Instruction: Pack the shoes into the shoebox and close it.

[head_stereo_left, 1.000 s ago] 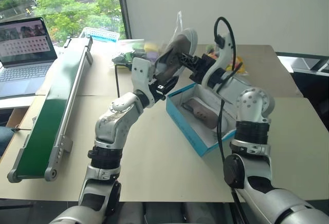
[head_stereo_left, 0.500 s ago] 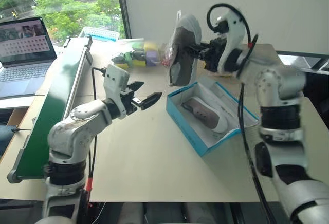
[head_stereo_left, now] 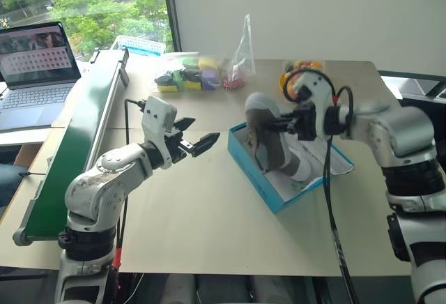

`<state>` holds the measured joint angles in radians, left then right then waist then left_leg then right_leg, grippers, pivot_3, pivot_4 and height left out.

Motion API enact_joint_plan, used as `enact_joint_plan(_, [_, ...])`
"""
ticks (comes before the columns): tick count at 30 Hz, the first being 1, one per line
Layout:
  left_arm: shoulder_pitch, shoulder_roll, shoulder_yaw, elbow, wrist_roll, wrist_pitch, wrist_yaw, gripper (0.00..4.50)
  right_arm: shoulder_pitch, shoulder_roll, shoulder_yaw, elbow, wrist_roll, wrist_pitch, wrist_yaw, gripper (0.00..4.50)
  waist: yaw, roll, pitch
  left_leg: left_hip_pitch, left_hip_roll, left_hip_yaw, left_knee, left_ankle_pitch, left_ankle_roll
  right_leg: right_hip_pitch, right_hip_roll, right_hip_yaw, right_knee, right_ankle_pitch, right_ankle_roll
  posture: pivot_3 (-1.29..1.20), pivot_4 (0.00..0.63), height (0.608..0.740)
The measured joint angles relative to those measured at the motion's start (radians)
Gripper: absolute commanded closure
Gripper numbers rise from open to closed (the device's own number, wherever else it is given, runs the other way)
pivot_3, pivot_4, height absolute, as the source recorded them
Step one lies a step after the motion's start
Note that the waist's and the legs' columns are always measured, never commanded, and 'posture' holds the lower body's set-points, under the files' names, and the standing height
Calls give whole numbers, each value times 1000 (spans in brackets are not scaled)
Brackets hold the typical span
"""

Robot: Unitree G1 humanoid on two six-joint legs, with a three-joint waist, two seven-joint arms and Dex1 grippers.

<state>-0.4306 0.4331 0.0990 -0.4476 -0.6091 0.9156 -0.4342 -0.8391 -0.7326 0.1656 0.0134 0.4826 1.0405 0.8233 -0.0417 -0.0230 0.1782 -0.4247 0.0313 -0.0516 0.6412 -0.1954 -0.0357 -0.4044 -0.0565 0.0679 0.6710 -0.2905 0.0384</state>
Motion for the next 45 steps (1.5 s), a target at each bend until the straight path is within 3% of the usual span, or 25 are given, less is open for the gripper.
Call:
enact_joint_plan(10, [-4, 0, -4, 1, 0, -1, 7, 25, 13, -12, 32, 5, -50, -46, 77, 4168, 1, 0, 0, 0, 0, 0, 0, 0, 0, 1, 0, 0, 0, 0, 0, 0, 150, 740])
enact_joint_plan(15, [-2, -2, -4, 1, 3, -5, 9, 25, 30, -28, 121, 65, -104, -103, 169, 4168, 0, 0, 0, 1, 0, 0, 1, 0, 0, 1, 0, 0, 0, 0, 0, 0, 150, 740])
enact_joint_plan(22, [3, -9, -3, 0, 7, -22, 27, 25, -19, -10, 311, 333, -297, -349, 332, 4168, 0, 0, 0, 1, 0, 0, 1, 0, 0, 2, 0, 0, 0, 0, 0, 0, 150, 740])
enact_joint_plan(26, [12, -4, -9, -13, 15, -22, 32, 25, -67, 74, 347, 479, -402, -445, 327, 4168, -6, -7, -4, 12, 1, 0, 1, 0, 0, 13, 1, 0, -1, 0, 0, 0, 150, 740])
enact_joint_plan(30, [63, 111, -70, -95, 27, -21, -30, 25, -87, 136, 352, 534, -473, -470, 296, 4168, -20, -11, -6, 29, 2, 0, -1, -1, -1, 31, 2, 0, -6, 0, 0, 0, 150, 740])
enact_joint_plan(32, [92, 185, -117, -134, 29, -20, -87, 0, -77, 142, 352, 510, -500, -478, 287, 3156, -24, -11, -6, 32, 2, 0, -2, -1, -1, 34, 2, 0, -7, 0, 0, 0, 150, 740])
enact_joint_plan(36, [97, 223, -163, -151, 29, -22, -148, 0, -35, 149, 338, 418, -510, -463, 275, 1800, -21, -10, -6, 30, 2, 0, -3, -1, -1, 32, 2, 0, -7, 0, 0, 0, 150, 740])
enact_joint_plan(41, [90, 238, -175, -121, 56, -60, -193, 0, -2, 122, 308, 251, -497, -342, 278, 142, -16, -8, -5, 15, 2, -1, -2, -1, -1, 15, 2, 0, -5, 0, 0, 0, 150, 740])
enact_joint_plan(45, [78, 238, -198, -83, 74, -88, -226, 0, -19, 62, 230, 89, -457, -203, 287, 17, -3, -5, -3, 9, 1, -1, -2, -1, -1, 10, 1, 0, -6, 0, 0, 0, 150, 740])
